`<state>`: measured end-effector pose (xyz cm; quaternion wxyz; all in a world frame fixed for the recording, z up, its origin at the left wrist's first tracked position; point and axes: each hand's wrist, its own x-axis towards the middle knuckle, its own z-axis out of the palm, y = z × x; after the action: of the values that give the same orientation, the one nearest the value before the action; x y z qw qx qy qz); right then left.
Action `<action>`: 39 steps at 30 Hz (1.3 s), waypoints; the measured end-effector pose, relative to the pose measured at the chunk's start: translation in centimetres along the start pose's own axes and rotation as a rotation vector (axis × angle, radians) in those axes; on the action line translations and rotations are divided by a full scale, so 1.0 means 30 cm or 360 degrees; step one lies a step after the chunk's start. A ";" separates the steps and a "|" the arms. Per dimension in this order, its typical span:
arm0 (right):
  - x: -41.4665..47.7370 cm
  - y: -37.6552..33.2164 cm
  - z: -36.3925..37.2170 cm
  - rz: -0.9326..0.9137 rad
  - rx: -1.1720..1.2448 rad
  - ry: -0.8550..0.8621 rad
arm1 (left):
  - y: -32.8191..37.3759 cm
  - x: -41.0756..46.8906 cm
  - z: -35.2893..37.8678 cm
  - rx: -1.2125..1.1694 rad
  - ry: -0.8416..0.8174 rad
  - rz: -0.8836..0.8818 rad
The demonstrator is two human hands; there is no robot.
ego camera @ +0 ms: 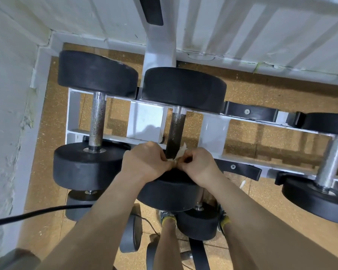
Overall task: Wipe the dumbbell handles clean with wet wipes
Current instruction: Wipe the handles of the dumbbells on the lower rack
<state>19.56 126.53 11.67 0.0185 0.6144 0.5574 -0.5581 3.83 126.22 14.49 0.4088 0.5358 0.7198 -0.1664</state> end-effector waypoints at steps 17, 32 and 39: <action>0.096 -0.087 -0.104 0.0215 0.1284 0.0481 | 0.019 0.072 -0.025 -0.2271 0.0832 -0.0206; 0.110 -0.181 -0.044 0.0104 0.1060 0.0570 | 0.135 0.224 -0.066 -0.0796 0.0326 0.0154; 0.056 -0.188 -0.057 -0.0077 0.0766 0.0325 | 0.121 0.137 -0.015 -0.0061 0.0713 0.0246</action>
<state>16.32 130.88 14.51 -0.1979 0.6409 0.4219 -0.6100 6.57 130.48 12.33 0.2604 0.6051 0.7524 0.0021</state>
